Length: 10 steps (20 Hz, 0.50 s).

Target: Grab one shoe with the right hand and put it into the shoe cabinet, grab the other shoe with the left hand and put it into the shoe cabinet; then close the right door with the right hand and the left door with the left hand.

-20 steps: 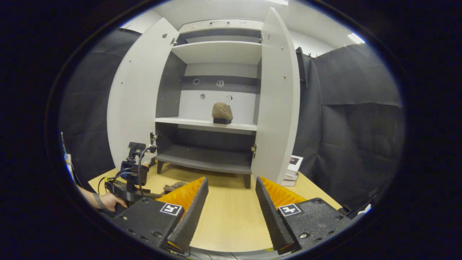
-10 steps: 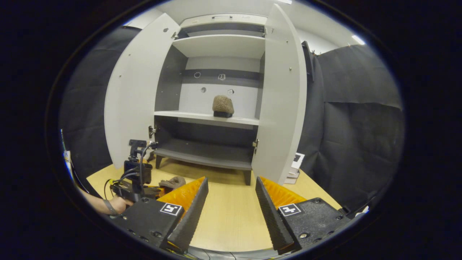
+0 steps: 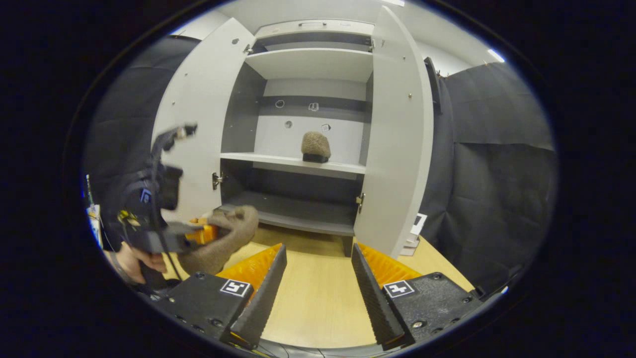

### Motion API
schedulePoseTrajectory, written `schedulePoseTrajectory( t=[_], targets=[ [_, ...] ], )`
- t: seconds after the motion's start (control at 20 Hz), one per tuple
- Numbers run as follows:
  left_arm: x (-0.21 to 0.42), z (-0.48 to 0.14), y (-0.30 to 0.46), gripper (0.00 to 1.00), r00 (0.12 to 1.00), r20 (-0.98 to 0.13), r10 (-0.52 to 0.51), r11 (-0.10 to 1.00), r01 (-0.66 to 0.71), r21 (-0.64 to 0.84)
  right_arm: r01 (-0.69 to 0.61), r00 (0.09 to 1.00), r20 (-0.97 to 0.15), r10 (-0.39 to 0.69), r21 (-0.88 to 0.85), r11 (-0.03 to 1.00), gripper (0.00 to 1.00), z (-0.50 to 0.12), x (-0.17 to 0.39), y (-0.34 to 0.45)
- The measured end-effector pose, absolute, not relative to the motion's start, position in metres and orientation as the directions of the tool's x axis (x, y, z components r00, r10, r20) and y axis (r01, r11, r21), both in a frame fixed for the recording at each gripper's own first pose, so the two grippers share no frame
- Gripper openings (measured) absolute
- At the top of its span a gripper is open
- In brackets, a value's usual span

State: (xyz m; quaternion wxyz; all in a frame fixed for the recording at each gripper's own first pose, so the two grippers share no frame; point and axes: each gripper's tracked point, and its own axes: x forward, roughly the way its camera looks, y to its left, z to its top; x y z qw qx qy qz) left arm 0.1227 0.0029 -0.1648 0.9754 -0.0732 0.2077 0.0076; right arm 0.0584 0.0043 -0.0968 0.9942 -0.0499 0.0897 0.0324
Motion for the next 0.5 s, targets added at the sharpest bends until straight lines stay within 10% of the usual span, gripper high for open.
schedulePoseTrajectory(
  t=[0.5],
  targets=[
    [0.276, 0.031, -0.011, 0.0, 0.978, -0.205, -0.037, 0.989, 0.008, -0.144, -0.087, 0.987, -0.142, 0.075, -0.083, 0.993, 0.83, -0.088, 0.051, 0.004]
  ],
)
